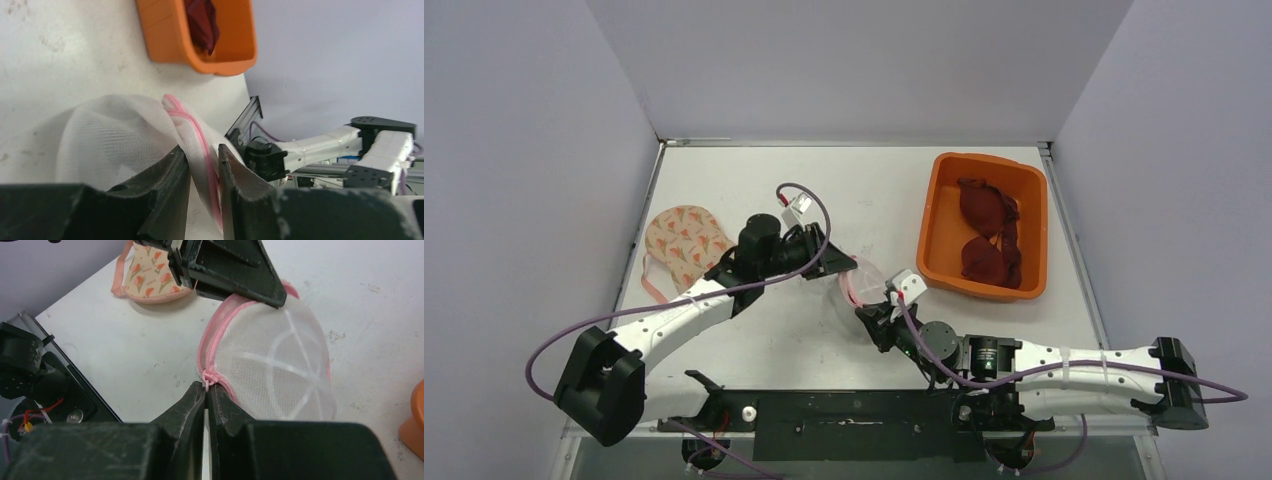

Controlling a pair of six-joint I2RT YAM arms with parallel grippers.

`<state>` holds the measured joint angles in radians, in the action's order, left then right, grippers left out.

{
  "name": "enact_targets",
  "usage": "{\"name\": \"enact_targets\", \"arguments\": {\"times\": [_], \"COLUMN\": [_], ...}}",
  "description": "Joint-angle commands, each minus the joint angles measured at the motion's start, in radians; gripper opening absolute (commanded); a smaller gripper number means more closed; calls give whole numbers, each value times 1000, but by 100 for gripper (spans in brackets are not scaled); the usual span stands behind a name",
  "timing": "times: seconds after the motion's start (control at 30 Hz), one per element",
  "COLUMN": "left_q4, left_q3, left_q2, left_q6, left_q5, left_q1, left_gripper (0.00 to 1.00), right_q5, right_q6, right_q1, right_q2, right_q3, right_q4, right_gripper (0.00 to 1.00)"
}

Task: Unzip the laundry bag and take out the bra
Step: Unzip the laundry bag at the center of the board.

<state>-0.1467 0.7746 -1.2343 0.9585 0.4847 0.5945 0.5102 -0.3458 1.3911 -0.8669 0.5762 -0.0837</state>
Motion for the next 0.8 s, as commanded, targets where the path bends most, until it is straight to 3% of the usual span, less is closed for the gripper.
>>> {"name": "enact_targets", "arguments": {"times": [0.0, 0.23, 0.4, 0.53, 0.67, 0.77], "left_q4": [-130, -50, 220, 452, 643, 655], "left_q3": [-99, -145, -99, -99, -114, -159], "left_q2": [-25, -16, 85, 250, 402, 498], "left_q6": [5, -59, -115, -99, -42, 72], "left_q5": [69, 22, -113, -292, -372, -365], "left_q1": [-4, -4, -3, 0, 5, 15], "left_gripper": [25, 35, 63, 74, 79, 79], "right_q5": [11, -5, 0, 6, 9, 11], "right_q6": [-34, -98, -105, -105, -102, -98], "right_q1": [11, 11, 11, 11, 11, 11], "right_q2": [-38, -139, -162, -159, -159, -160], "right_q3": [-31, -77, -72, -68, -69, -69], "right_q4": [-67, -138, -146, -139, -136, -138], "right_gripper": [5, 5, 5, 5, 5, 5]}}
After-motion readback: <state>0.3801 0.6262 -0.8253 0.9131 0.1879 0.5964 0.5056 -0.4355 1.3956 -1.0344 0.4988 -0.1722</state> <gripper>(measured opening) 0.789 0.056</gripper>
